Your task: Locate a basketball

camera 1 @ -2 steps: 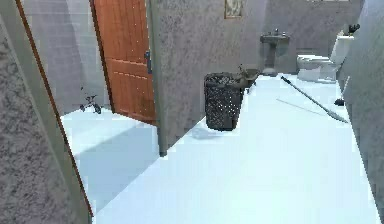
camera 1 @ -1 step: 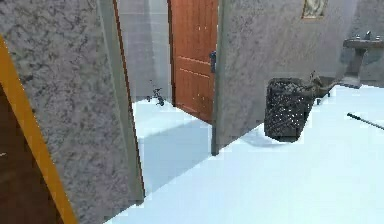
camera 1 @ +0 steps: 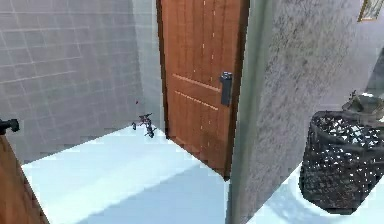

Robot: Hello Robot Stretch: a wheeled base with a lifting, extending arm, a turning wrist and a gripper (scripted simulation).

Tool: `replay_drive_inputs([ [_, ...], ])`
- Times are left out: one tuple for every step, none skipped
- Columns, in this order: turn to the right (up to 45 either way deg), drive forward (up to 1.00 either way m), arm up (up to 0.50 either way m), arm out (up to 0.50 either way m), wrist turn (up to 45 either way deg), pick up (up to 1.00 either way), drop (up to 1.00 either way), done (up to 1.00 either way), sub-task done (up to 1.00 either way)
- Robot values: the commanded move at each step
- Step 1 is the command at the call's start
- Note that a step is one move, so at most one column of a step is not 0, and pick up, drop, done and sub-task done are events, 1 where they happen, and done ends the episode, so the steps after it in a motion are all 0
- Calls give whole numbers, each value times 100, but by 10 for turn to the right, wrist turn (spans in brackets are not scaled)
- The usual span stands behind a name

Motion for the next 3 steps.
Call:
replay_drive_inputs([
  [-120,0,0,0,0,0,0,0,0],
  [0,5,0,0,0,0,0,0,0],
  [-90,0,0,0,0,0,0,0,0],
])
